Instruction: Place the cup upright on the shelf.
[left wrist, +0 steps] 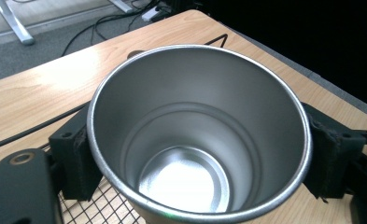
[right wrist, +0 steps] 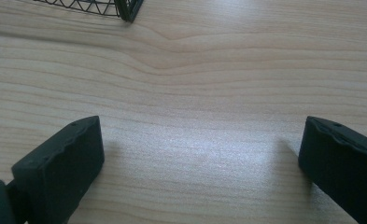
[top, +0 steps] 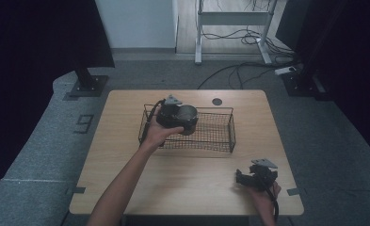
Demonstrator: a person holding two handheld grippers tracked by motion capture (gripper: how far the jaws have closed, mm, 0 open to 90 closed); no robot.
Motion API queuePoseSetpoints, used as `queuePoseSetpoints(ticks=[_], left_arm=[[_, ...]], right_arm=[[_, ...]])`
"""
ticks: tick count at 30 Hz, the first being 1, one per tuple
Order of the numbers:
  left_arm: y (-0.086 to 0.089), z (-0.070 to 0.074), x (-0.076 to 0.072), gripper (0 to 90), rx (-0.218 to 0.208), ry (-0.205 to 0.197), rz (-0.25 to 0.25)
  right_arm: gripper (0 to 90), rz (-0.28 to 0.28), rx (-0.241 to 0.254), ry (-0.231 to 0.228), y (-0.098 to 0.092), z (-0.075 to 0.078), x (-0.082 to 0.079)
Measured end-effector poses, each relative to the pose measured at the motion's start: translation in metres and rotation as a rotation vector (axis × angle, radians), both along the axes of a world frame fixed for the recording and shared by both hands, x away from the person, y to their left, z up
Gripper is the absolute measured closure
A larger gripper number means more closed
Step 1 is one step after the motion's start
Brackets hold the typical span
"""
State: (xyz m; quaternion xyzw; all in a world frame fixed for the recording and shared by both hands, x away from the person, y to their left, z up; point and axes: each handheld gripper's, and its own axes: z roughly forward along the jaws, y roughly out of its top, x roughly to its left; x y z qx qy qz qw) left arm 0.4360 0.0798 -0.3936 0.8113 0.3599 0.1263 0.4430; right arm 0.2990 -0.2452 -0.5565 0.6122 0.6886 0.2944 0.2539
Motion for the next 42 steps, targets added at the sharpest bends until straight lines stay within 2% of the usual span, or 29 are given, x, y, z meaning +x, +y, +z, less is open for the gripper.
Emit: queuePoseSetpoints(ticks=[6, 12, 18, 23, 30, 36, 42], left_arm=[[0.001, -0.008, 0.012, 15.8, 0.016, 0.013, 0.026], [0.001, -0.014, 0.020, 15.8, 0.008, 0.029, 0.031], [-0.001, -0.024, 0.029, 15.8, 0.032, 0.055, 0.047], [-0.003, -0.029, 0.034, 15.8, 0.028, 0.074, 0.052], [-0.007, -0.039, 0.040, 15.8, 0.064, 0.092, 0.053], [-0.009, -0.043, 0.043, 15.8, 0.062, 0.104, 0.058], [-0.011, -0.049, 0.047, 15.8, 0.086, 0.118, 0.066]], right_arm=[[0.4, 0.002, 0.000, 0.001, 0.000, 0.000, 0.000], [0.4, 0.002, 0.000, 0.001, 0.000, 0.000, 0.000], [0.4, 0.002, 0.001, 0.001, 0.000, 0.000, 0.000], [0.4, 0.002, 0.001, 0.001, 0.000, 0.000, 0.000], [0.5, 0.002, 0.001, 0.001, 0.000, 0.000, 0.000], [0.5, 0.002, 0.001, 0.001, 0.000, 0.000, 0.000], [0.5, 0.002, 0.001, 0.001, 0.000, 0.000, 0.000]])
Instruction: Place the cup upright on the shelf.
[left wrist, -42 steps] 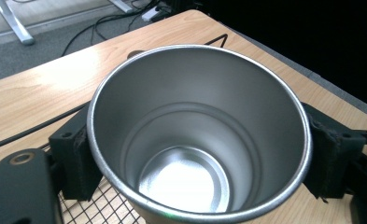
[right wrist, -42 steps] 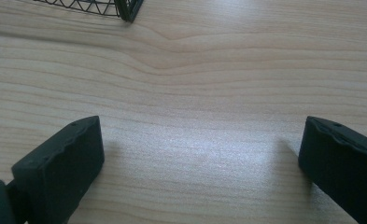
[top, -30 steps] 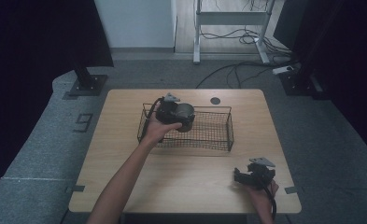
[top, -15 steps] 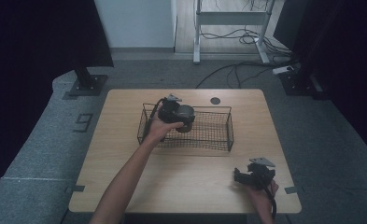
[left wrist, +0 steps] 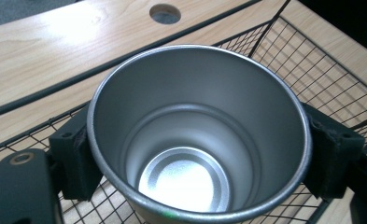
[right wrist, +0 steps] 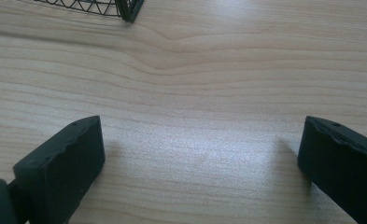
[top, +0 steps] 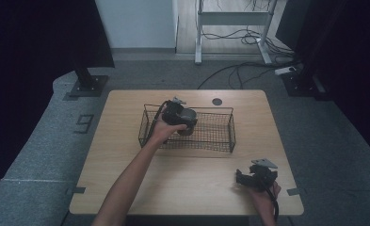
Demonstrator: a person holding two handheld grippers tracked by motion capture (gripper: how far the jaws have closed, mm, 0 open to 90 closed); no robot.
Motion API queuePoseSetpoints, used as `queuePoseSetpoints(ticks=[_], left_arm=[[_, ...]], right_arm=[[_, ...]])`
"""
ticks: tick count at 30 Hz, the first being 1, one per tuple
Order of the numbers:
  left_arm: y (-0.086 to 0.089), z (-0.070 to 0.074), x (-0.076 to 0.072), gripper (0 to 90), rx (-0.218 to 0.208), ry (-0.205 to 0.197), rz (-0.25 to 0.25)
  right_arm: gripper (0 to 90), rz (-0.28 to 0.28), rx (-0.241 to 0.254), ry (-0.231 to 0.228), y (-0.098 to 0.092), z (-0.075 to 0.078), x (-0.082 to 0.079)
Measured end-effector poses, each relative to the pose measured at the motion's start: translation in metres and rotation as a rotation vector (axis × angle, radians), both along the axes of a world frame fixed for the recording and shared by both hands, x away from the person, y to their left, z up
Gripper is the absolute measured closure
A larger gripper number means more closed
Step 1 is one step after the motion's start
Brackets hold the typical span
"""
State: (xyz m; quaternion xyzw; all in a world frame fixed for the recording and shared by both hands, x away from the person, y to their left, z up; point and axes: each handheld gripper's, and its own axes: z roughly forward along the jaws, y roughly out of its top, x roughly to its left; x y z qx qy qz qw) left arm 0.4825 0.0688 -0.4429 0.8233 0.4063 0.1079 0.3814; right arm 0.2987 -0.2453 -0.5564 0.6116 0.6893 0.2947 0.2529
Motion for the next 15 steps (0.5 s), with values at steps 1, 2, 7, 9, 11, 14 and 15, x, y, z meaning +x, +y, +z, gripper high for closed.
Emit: queuePoseSetpoints(ticks=[1, 2, 7, 9, 11, 14, 15], left_arm=[[0.000, -0.001, 0.001, 15.8, 0.001, 0.002, -0.001], [0.000, -0.002, 0.001, 15.8, 0.000, 0.004, 0.003], [-0.001, -0.007, 0.003, 15.8, 0.010, 0.016, 0.005], [-0.001, -0.009, 0.004, 15.8, 0.013, 0.021, 0.007], [-0.003, -0.013, 0.004, 15.8, 0.017, 0.032, 0.007], [-0.003, -0.018, 0.006, 15.7, 0.030, 0.045, 0.007], [-0.003, -0.019, 0.007, 15.8, 0.032, 0.050, 0.009]], right_arm=[[0.5, 0.000, 0.000, 0.000, 0.000, 0.000, 0.000], [0.5, 0.000, 0.000, 0.000, 0.000, 0.000, 0.000], [0.5, 0.000, 0.000, 0.000, 0.000, 0.000, 0.000], [0.4, 0.000, 0.000, 0.000, 0.000, 0.000, 0.000], [0.5, 0.000, 0.000, 0.000, 0.000, 0.000, 0.000], [0.5, 0.000, 0.000, 0.000, 0.000, 0.000, 0.000], [0.5, 0.000, 0.000, 0.000, 0.000, 0.000, 0.000]])
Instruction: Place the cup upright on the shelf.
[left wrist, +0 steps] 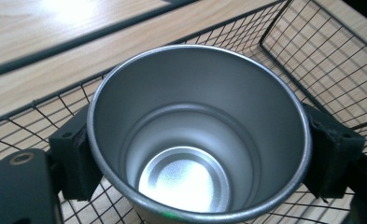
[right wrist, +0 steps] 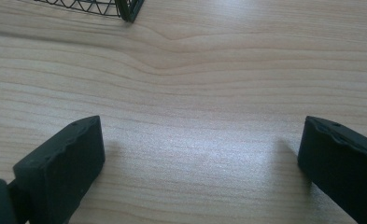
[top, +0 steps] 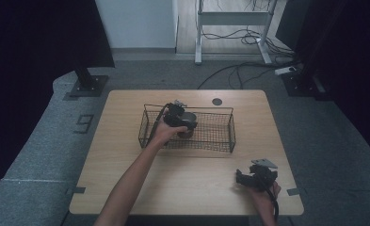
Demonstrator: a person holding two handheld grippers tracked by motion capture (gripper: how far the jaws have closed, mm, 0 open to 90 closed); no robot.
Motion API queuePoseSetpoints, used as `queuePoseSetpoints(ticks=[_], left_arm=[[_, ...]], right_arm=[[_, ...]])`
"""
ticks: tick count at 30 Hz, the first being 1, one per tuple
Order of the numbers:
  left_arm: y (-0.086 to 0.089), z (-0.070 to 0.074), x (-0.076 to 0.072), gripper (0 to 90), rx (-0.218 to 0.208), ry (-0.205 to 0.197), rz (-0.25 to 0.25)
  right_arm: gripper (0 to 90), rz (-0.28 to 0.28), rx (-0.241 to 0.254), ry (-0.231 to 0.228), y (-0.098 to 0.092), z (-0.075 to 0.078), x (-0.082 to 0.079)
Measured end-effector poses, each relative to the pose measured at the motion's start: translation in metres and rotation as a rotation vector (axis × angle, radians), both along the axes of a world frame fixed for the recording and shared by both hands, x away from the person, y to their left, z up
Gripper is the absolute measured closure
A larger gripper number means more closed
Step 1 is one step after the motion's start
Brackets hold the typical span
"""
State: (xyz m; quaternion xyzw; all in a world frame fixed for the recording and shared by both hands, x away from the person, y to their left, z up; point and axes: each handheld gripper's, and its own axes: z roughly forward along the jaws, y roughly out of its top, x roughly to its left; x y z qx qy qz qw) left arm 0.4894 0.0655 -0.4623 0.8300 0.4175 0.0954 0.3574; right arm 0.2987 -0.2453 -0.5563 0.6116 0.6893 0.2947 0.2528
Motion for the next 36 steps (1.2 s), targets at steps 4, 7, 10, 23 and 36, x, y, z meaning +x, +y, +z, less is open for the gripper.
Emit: queuePoseSetpoints(ticks=[4, 7, 10, 23, 36], left_arm=[[0.000, -0.005, 0.002, 15.7, 0.012, 0.014, 0.001], [0.001, -0.007, 0.002, 15.7, 0.027, 0.025, 0.003], [0.001, -0.008, 0.003, 15.6, 0.034, 0.029, 0.005], [-0.006, -0.016, 0.003, 15.3, 0.103, 0.034, -0.010], [-0.001, -0.019, 0.003, 14.0, 0.089, 0.056, -0.018]], right_arm=[[0.4, 0.000, 0.000, -0.001, 0.000, 0.000, 0.000], [0.4, 0.000, 0.000, 0.000, 0.000, 0.000, 0.000], [0.5, 0.000, 0.000, 0.000, 0.000, 0.000, 0.000], [0.4, -0.001, 0.001, -0.002, 0.000, 0.000, 0.000], [0.4, -0.001, 0.001, -0.002, 0.000, 0.000, 0.000]])
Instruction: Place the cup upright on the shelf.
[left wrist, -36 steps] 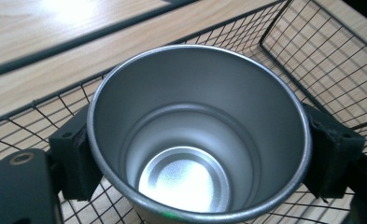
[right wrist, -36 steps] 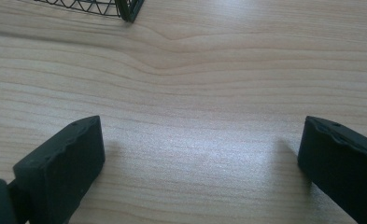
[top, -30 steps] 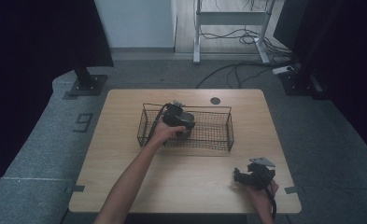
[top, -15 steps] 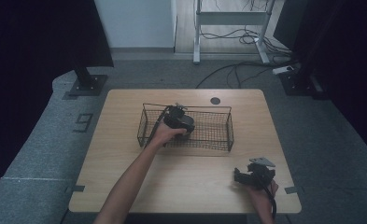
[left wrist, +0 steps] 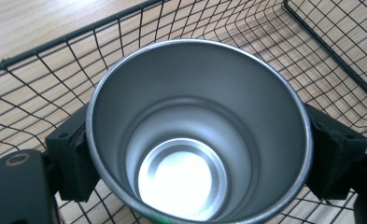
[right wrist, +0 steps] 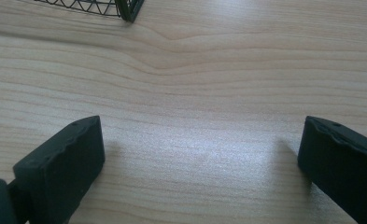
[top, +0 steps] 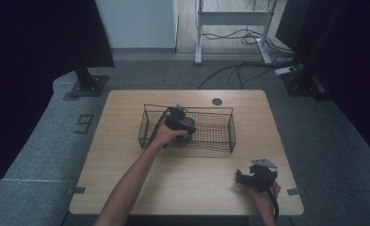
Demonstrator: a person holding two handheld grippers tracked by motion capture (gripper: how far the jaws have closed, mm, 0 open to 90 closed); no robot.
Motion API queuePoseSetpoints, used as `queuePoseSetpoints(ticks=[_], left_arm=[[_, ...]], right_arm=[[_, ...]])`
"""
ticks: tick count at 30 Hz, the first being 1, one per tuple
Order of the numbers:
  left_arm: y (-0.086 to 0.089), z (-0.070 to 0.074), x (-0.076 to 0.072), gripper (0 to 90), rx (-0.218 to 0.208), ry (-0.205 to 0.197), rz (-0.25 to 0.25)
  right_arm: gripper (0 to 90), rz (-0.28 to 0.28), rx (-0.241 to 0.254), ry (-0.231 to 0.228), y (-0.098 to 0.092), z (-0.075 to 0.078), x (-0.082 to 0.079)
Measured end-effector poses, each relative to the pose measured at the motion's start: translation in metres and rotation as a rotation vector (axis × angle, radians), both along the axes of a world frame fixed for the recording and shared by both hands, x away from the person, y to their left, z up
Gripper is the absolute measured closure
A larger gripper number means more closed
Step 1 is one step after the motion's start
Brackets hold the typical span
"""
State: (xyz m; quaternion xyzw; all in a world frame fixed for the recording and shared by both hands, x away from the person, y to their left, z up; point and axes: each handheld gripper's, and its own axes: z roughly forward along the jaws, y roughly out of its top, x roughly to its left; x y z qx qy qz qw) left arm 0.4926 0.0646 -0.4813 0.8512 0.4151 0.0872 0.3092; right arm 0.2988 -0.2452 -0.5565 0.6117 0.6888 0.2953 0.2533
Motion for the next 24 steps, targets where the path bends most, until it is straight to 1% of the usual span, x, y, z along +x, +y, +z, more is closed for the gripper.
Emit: queuePoseSetpoints(ticks=[7, 9, 16, 17, 19, 20, 21, 24], left_arm=[[0.003, -0.004, -0.002, 13.1, 0.012, 0.010, 0.003], [0.004, -0.004, -0.002, 13.0, 0.004, 0.015, 0.005], [0.004, -0.002, -0.004, 13.0, 0.018, 0.007, 0.012], [0.004, -0.001, -0.004, 12.7, 0.021, 0.003, 0.016], [0.004, 0.002, -0.006, 11.7, 0.031, -0.019, 0.022], [0.004, 0.004, -0.007, 11.5, 0.029, -0.029, 0.027], [0.005, 0.007, -0.008, 11.0, 0.018, -0.035, 0.029], [0.007, 0.017, -0.012, 9.9, -0.024, -0.058, 0.032]], right_arm=[[0.4, 0.001, -0.001, -0.001, 0.000, 0.000, 0.000], [0.4, 0.000, 0.000, 0.000, 0.000, 0.000, 0.000], [0.4, 0.000, 0.000, 0.000, 0.000, 0.000, 0.000], [0.4, 0.001, -0.001, 0.000, 0.000, 0.000, 0.000], [0.4, 0.000, 0.000, 0.000, 0.000, 0.000, 0.000], [0.4, 0.000, 0.000, 0.000, 0.000, 0.000, 0.000], [0.4, 0.000, -0.001, 0.000, 0.000, 0.000, 0.000], [0.4, 0.001, -0.001, 0.001, 0.000, 0.000, 0.000]])
